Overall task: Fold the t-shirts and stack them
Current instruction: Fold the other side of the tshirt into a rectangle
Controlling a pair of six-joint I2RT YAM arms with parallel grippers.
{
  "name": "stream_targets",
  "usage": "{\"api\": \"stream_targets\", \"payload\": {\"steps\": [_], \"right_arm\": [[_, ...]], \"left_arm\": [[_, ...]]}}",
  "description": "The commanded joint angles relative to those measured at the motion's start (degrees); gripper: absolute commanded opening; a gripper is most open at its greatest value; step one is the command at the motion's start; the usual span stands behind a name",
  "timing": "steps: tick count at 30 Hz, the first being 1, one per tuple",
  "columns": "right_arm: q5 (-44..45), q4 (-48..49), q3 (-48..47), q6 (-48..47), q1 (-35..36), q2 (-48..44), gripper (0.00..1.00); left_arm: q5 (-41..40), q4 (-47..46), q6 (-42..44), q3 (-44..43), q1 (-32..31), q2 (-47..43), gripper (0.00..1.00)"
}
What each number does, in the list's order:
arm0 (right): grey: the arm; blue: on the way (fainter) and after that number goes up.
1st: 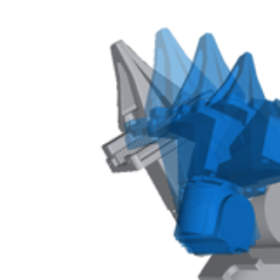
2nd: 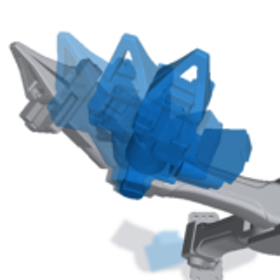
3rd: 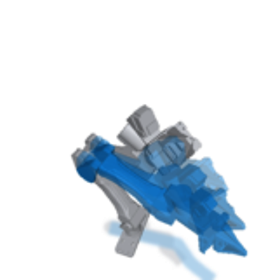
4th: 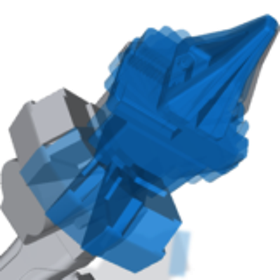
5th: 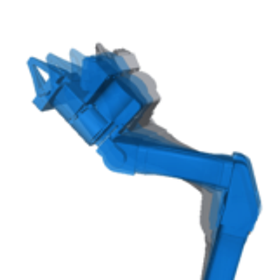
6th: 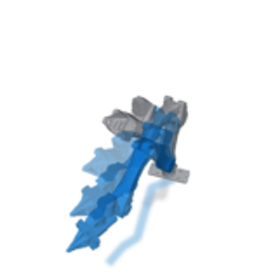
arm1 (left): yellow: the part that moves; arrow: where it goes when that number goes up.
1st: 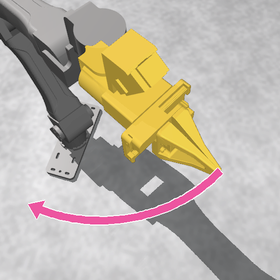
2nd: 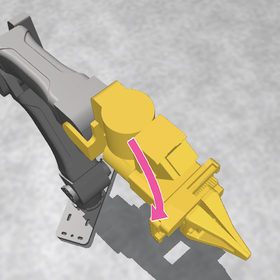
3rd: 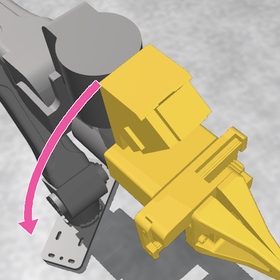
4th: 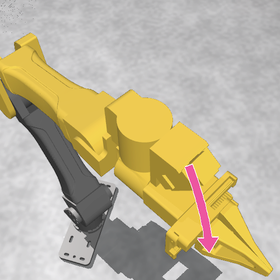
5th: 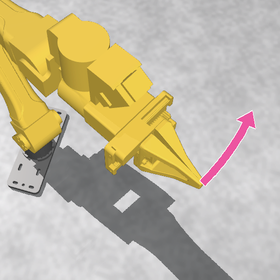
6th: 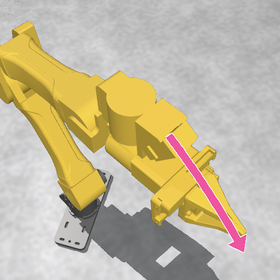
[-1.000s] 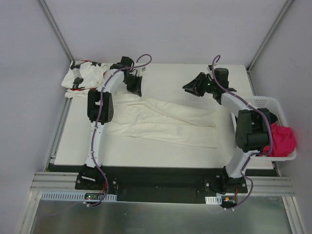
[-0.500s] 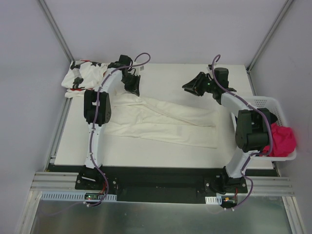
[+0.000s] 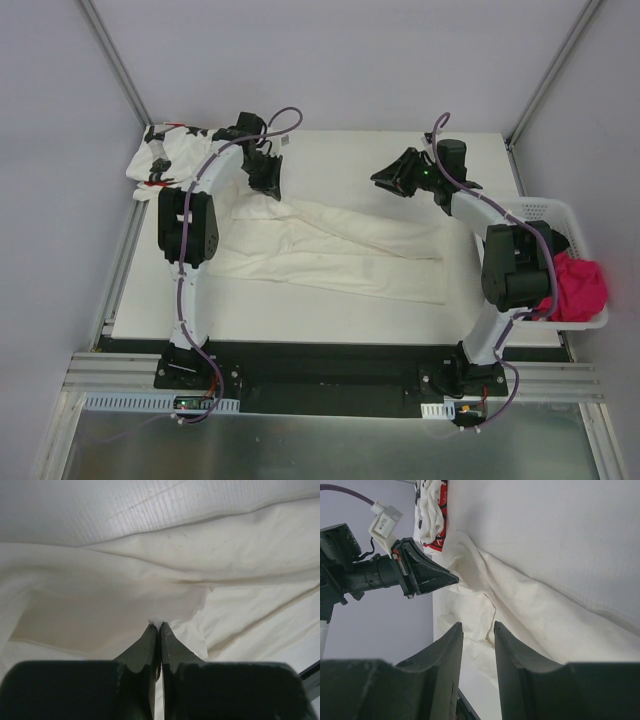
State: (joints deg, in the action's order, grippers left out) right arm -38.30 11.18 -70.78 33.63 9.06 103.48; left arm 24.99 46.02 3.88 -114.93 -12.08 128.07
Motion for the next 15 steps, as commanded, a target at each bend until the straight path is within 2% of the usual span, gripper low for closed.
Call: {"api": "stream_targets", "payload": {"steps": [1,15], "right_arm": [[-1.4,3.2,0.2,0.8,0.3,0.2,0.34],[-1.9,3.8,-0.2,1.4,0.4,1.5,0.34]], "left_arm": [[-0.7,1.3,-1.9,4.2,-1.3,-5.6,0.00],[-2.0,1.3,-3.3,16.9,-4.3,-12.0,0.00]]}}
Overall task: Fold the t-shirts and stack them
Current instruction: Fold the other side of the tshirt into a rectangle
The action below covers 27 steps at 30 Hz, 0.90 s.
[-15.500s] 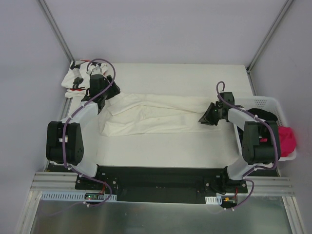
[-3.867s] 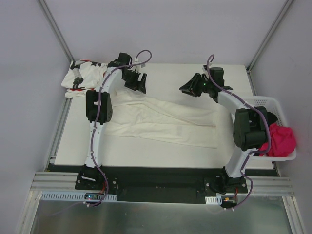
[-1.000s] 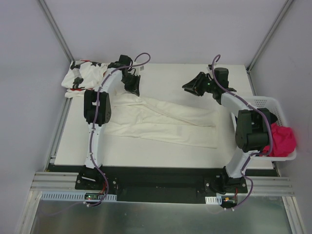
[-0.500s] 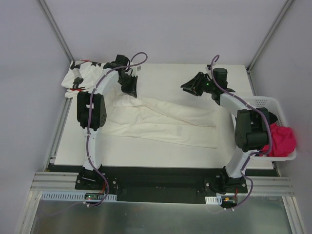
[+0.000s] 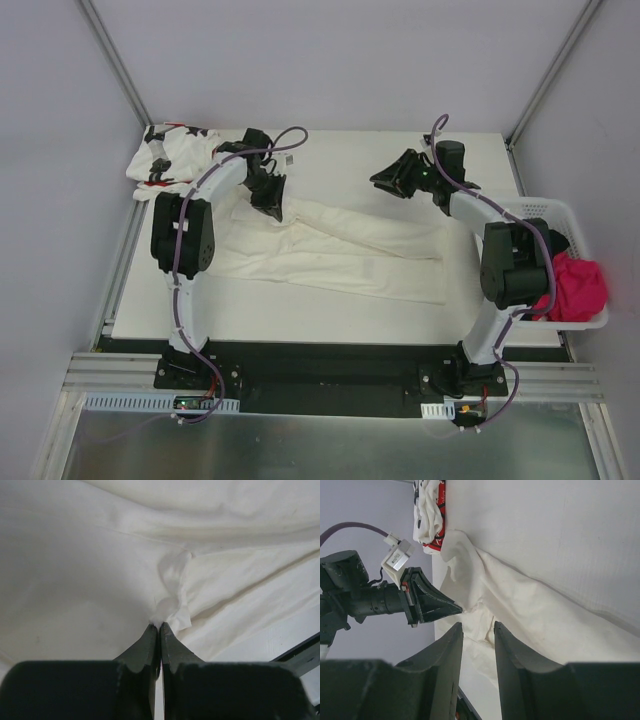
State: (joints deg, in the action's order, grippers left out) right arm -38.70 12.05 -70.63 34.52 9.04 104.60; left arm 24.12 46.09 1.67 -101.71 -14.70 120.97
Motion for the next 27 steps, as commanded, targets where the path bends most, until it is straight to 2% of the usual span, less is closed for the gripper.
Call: {"api": "stream_targets", "payload": {"steps": [1,14,23,26,27], "right_arm": [[-1.6,2.8,-0.3,0.5,0.5,0.4,0.34],[-2.0,2.9,-0.2,0.7,0.4,0.4,0.34],[-2.1,3.1,-0.5,0.9,0.4,0.3,0.34],[-2.2,3.2,-0.6,1.0,0.5,0.3,0.34],[-2.3,3.3,-0.6,1.0,0.4,0.3,0.34]], "left_arm": [[-1.3,1.0,-1.1,4.5,-2.0,-5.3,0.00],[-2.1,-3.2,-3.3,16.0,-5.5,-7.5,0.00],[-2.1,-4.2,-4.1,19.4,-6.9,-8.0,0.00],[-2.1,-4.7,-4.4,19.8,-7.1,-8.6,0.12],[-2.8,-4.9,-4.5,19.8,-7.1,-8.9,0.20]]}}
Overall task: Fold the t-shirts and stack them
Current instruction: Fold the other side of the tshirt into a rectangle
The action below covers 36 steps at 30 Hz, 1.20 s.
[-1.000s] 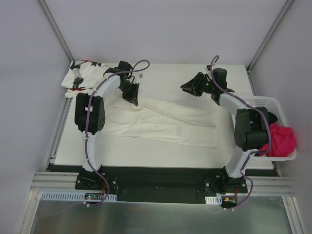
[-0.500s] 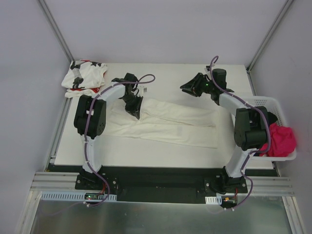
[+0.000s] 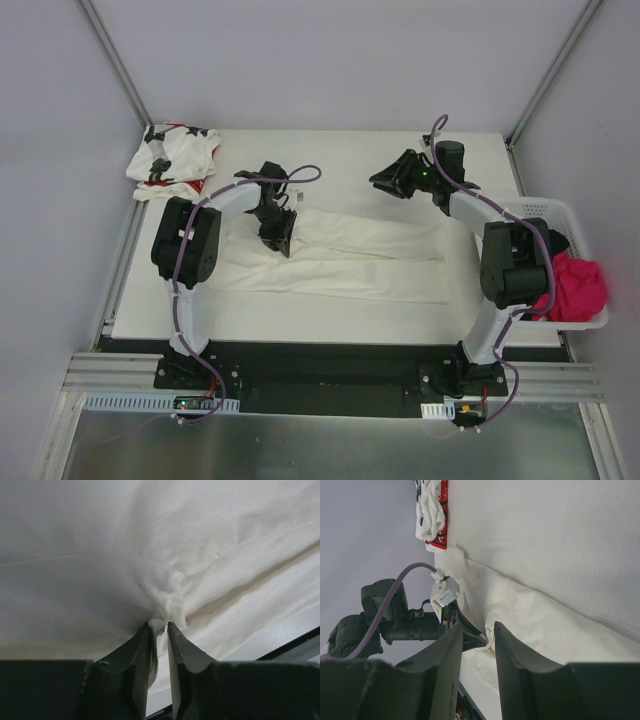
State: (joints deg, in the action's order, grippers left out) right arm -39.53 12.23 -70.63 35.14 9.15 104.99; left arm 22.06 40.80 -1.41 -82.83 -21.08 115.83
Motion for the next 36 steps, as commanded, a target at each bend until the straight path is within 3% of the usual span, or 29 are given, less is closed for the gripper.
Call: {"api": "stream_targets", "payload": {"steps": [1,3,7,10,16,20,27,36], "right_arm": [[-1.3,3.1,-0.5,0.4,0.3,-0.1,0.35],[-1.4,3.1,-0.6,0.3,0.3,-0.2,0.35],[-1.2,3.1,-0.7,0.3,0.6,0.0,0.35],[-0.6,3.1,-1.1,0.2,1.3,0.6,0.35],[-0.6,2.9,-1.3,0.0,3.2,1.4,0.35],[-0.3,2.8,-0.7,-0.3,3.4,0.6,0.35],[-0.5,2.3,0.1,-1.0,2.8,-0.1,0.35],[-0.5,2.2,0.8,-1.2,1.6,-0.3,0.34]], "left_arm": [[-1.1,0.2,-1.5,0.8,-0.7,-4.3,0.27],[-2.9,-1.3,-2.3,0.2,-0.6,-6.8,0.49],[-6.6,-3.7,-3.8,-2.0,-0.5,-11.4,0.72],[-13.6,-6.6,-5.4,-3.7,-0.6,-14.1,0.78],[-34.2,-16.3,-16.9,2.1,1.1,-18.4,0.83],[-42.0,-21.0,-25.7,6.5,4.6,-18.6,0.82],[-46.3,-22.7,-33.8,6.2,9.2,-14.6,0.80],[-42.2,-22.8,-33.3,-2.8,11.8,-5.3,0.78]]}}
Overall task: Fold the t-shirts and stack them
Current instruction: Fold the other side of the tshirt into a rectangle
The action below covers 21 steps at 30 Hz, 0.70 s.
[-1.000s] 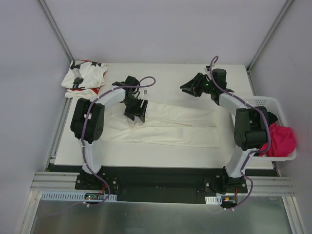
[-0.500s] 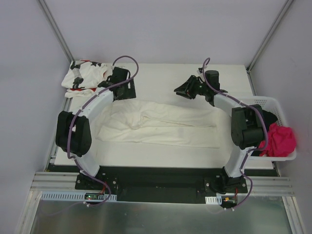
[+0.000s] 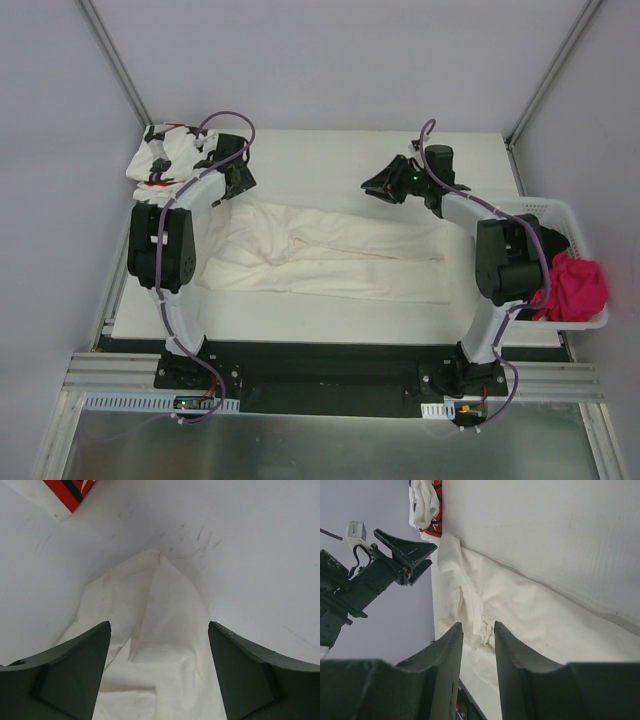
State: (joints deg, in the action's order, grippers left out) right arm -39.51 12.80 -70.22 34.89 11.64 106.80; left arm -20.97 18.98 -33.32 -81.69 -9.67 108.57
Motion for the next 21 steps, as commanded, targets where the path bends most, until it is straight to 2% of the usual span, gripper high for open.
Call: {"api": "stream_targets", "payload": {"steps": [1,9,17,21], "right_arm": [[-0.4,1.6,0.6,-1.1,-1.0,-2.2,0.34],[-0.3,1.4,1.9,-1.6,-2.4,-2.4,0.35],[-0.5,1.4,3.1,-1.7,-3.9,-2.4,0.35],[-0.5,1.4,3.1,-1.7,-4.3,-2.7,0.35]], "left_arm": [[0.8,-1.0,-1.3,-5.0,0.4,2.5,0.77],[2.2,-0.9,-2.1,-9.4,2.0,7.3,0.75],[4.0,-0.9,-5.2,-11.6,3.5,10.0,0.63],[5.7,-0.9,-7.9,-10.3,4.3,9.7,0.63]]}}
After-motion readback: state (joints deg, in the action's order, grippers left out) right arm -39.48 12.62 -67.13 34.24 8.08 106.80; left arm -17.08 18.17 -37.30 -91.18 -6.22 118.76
